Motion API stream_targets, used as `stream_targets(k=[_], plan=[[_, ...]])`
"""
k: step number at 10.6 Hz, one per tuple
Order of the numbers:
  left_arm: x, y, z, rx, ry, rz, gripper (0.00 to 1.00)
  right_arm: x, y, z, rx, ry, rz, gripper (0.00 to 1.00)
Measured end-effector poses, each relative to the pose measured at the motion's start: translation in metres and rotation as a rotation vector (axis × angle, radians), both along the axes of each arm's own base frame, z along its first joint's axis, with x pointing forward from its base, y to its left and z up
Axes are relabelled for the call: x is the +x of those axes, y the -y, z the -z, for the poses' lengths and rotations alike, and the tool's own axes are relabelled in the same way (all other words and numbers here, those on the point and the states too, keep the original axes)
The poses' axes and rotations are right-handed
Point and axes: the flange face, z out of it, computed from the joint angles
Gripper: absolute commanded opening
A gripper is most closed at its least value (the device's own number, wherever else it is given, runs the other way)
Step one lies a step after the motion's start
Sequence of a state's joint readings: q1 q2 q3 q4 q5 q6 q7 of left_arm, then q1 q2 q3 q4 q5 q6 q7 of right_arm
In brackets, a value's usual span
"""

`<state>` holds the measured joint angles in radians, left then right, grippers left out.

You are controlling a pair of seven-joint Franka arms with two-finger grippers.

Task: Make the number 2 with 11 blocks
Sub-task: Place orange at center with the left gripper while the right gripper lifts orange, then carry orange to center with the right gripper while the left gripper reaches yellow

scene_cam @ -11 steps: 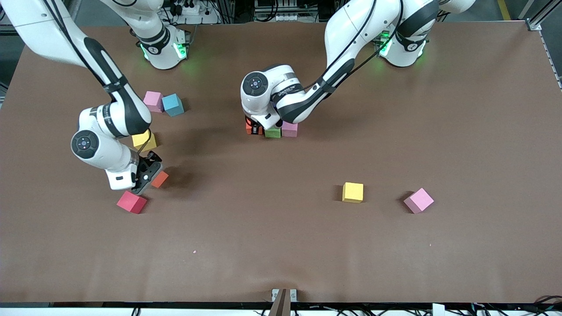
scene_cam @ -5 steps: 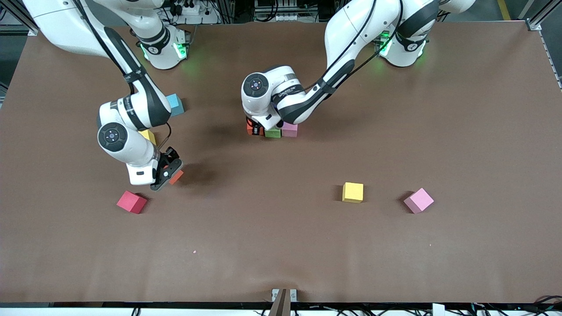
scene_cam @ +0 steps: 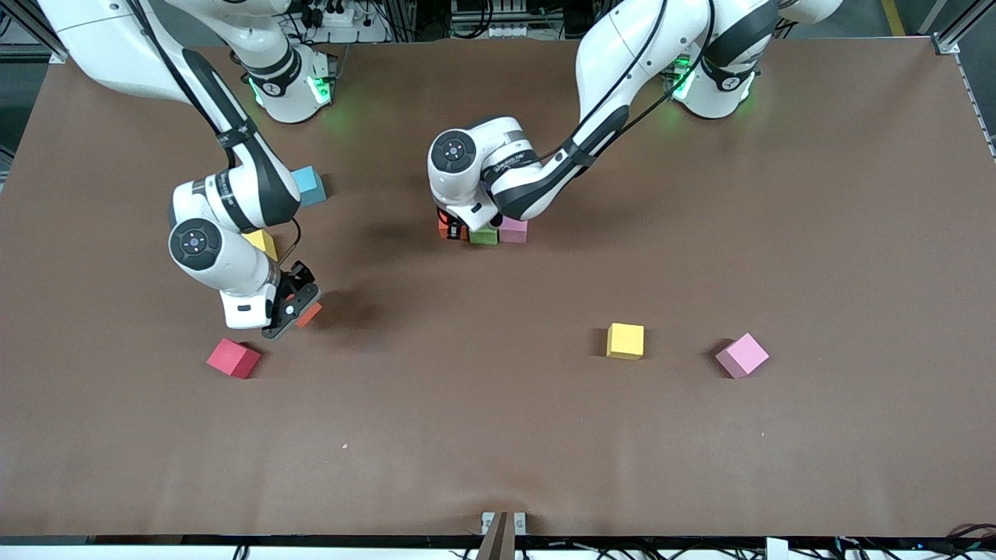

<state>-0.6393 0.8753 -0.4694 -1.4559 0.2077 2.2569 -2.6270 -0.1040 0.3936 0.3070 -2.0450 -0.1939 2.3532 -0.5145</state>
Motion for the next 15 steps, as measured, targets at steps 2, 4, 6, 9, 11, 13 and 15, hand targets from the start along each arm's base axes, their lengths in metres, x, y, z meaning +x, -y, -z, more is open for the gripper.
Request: stream_targets(k=[2,4,6,9,11,13,15], plan=[[0.0,-0.001,0.0,0.0,0.001,0.015,0.11,-0.001,-0.005,0.0,0.001,0.001,0.01,0.45],[0.004,-0.004,0.0,0.001,0.0,0.011,0.11,-0.001,-0.005,0.0,0.001,0.0,0.011,0.45],[0.011,-0.008,0.0,0.003,0.0,0.01,0.11,-0.001,-0.006,0.0,0.001,-0.001,0.011,0.45],[0.012,-0.009,0.0,0.006,-0.001,0.016,0.64,-0.004,-0.019,0.0,0.0,0.001,0.038,0.45],[0.01,-0.009,0.001,0.009,-0.003,0.02,1.0,-0.007,-0.031,-0.001,0.0,0.002,0.048,0.45],[0.007,-0.009,0.002,0.012,-0.006,0.035,1.0,-0.011,-0.045,-0.003,0.008,0.003,0.088,0.45],[0.009,-0.01,0.0,0.01,-0.003,0.035,1.0,-0.021,-0.076,-0.006,0.015,-0.01,0.141,0.44]])
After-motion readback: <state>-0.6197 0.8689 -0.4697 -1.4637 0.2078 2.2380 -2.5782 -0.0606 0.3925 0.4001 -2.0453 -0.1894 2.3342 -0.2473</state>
